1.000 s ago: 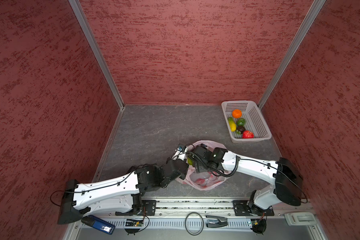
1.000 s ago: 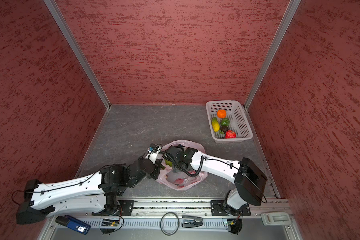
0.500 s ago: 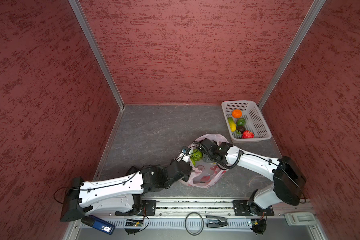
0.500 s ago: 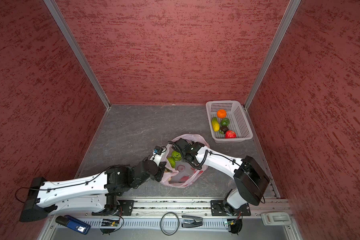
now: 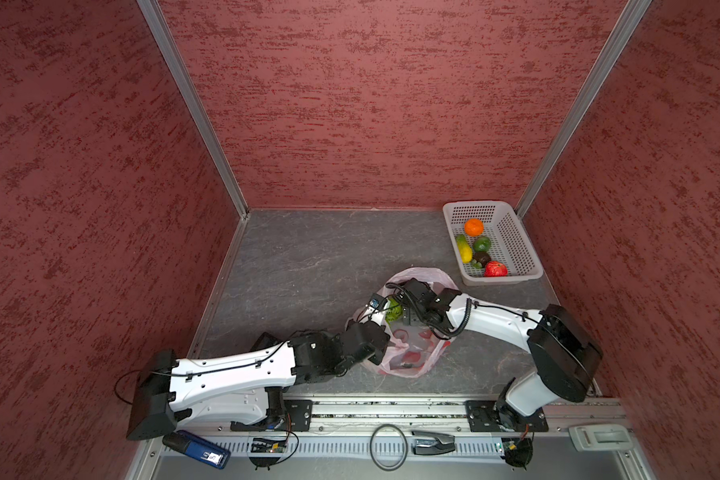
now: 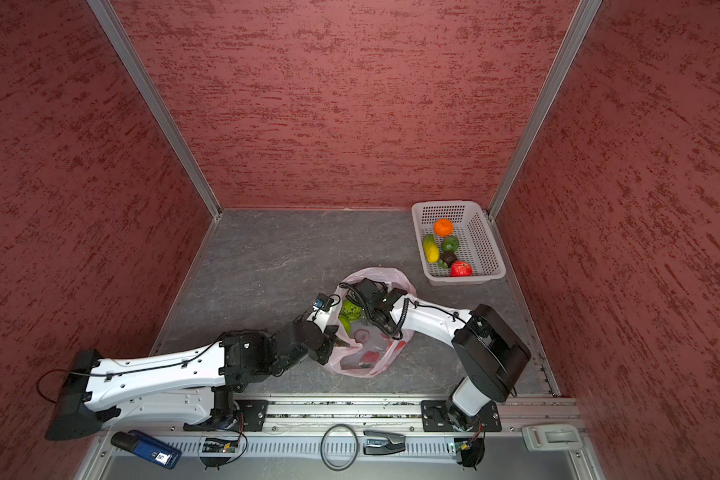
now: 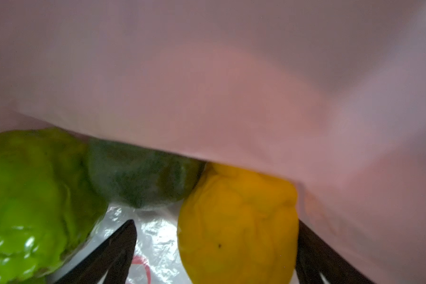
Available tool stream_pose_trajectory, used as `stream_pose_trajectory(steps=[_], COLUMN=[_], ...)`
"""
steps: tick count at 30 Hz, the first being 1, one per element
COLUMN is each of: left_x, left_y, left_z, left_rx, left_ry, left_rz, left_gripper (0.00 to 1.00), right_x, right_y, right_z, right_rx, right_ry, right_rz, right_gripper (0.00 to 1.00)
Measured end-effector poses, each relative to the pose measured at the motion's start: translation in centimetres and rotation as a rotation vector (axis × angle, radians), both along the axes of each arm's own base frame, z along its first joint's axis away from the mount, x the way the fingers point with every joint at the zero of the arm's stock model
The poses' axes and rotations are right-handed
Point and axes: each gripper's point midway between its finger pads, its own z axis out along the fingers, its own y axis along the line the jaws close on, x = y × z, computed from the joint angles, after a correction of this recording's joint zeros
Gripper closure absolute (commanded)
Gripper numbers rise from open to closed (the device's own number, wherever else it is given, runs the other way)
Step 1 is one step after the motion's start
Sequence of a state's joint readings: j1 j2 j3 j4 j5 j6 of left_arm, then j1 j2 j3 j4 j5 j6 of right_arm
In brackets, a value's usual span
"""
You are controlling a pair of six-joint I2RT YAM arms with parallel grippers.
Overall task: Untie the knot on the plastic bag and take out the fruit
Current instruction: 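Close the right gripper on the yellow fruit and lift it out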
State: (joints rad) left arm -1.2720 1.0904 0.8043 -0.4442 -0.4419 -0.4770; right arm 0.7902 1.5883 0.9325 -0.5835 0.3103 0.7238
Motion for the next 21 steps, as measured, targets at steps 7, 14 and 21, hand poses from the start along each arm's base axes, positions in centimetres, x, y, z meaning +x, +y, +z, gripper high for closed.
stream_pose_trajectory(steps=[7,14,21], left_x=[0.0,0.0,-0.1], left_y=[0.0,0.0,0.0], left_z=[0.0,0.0,0.0], left_rx=[-0.001,-0.001,0.0], left_ry=[0.0,0.0,0.0], left_rz=[0.0,-0.001,-0.001], left_gripper=[1.0,1.0,1.0], right_x=[-0.3,-0.1,0.0], right_y=[1.5,1.7,1.5], right_z=[0.3,-0.4,-0.9], right_rx=[0.091,0.076,0.057], right_ry=[-0.001,0.007,0.012], right_rz=[0.055,0.065,0.048], right_gripper=[0.06,0.27,0.48])
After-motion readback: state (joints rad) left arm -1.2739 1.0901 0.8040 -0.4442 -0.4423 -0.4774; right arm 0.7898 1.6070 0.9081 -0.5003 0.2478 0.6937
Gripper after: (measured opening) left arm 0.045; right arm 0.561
